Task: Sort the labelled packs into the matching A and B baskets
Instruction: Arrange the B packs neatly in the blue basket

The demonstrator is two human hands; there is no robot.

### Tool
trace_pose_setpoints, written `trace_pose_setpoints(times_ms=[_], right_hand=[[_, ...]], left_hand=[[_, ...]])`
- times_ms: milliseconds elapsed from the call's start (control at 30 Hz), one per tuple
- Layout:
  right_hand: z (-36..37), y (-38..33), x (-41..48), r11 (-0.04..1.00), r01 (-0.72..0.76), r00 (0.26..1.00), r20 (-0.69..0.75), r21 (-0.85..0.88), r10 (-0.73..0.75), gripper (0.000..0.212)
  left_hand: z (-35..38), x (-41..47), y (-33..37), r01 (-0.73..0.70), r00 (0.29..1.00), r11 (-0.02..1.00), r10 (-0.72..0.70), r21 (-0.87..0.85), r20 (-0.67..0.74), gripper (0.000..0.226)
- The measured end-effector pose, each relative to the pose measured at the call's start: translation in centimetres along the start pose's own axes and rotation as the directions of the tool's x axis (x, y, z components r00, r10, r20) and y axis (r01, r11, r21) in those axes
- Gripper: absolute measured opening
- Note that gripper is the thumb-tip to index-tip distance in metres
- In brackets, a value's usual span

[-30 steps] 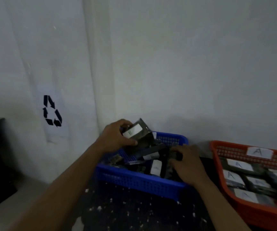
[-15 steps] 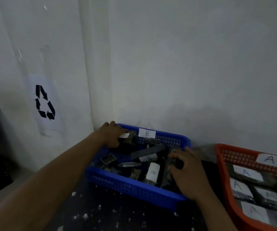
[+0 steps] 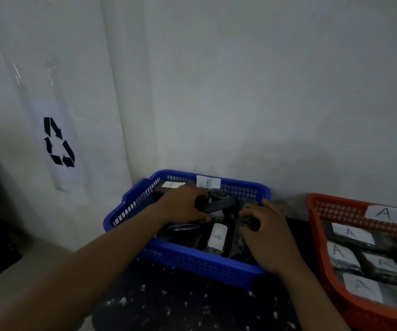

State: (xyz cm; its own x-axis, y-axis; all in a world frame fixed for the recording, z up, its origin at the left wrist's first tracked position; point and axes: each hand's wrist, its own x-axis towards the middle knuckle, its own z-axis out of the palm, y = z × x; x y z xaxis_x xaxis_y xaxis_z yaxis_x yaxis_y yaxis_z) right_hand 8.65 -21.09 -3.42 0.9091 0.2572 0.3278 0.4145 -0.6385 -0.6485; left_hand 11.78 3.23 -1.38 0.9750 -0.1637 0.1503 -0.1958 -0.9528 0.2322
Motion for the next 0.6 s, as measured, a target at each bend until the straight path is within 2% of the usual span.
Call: trace_pose_setpoints(times_ms=[67,167,267,367,433,500,600], right_hand=[[-0.1,-0.1,-0.1,1.000,0.001,1.000,-0.006,0.019,-0.001,0.032],[-0.2,-0.2,-0.2,0.999,0.001,1.000,-0.008,0.038,-0.001,0.031],[-0.2,-0.2,-0.2,0.999,0.006,1.000,-0.001,0.035,-0.006,0.028],[-0.1,-0.3,-0.2,1.000,0.000,1.000,0.004,0.031,-0.001,0.027],[-0.2,-0.4,-0.1,0.999,-0.017,1.000,0.010,0.027,0.017,0.027],[-0.2,-0.4,-0.1,0.999,-0.029,1.000,0.011,0.021,0.029,0.027],[-0.2,-0.5,-0.2,0.999,-0.047,0.999,0.009,0.026,0.047,0.029]], left_hand=[[0.3,0.3,0.4,-0.006,1.000,1.000,0.006,0.024,0.025,0.064],[0.1,0.2,0.7,-0.038,0.999,0.999,0.038,0.038,-0.001,0.049],[-1.2,-0.7,-0.4,0.076,0.989,0.955,-0.108,-0.286,-0.097,0.053],[-2.9,-2.0,-1.8,0.194,0.947,0.724,-0.315,-0.662,-0.067,0.075],[-3.6,-2.7,-2.5,0.223,0.931,0.632,-0.363,-0.742,-0.030,0.089],[-3.8,-3.3,-3.0,0.251,0.921,0.604,-0.388,-0.756,-0.004,0.080],[-3.1,-3.7,-3.5,0.309,0.888,0.573,-0.459,-0.759,0.016,0.042]])
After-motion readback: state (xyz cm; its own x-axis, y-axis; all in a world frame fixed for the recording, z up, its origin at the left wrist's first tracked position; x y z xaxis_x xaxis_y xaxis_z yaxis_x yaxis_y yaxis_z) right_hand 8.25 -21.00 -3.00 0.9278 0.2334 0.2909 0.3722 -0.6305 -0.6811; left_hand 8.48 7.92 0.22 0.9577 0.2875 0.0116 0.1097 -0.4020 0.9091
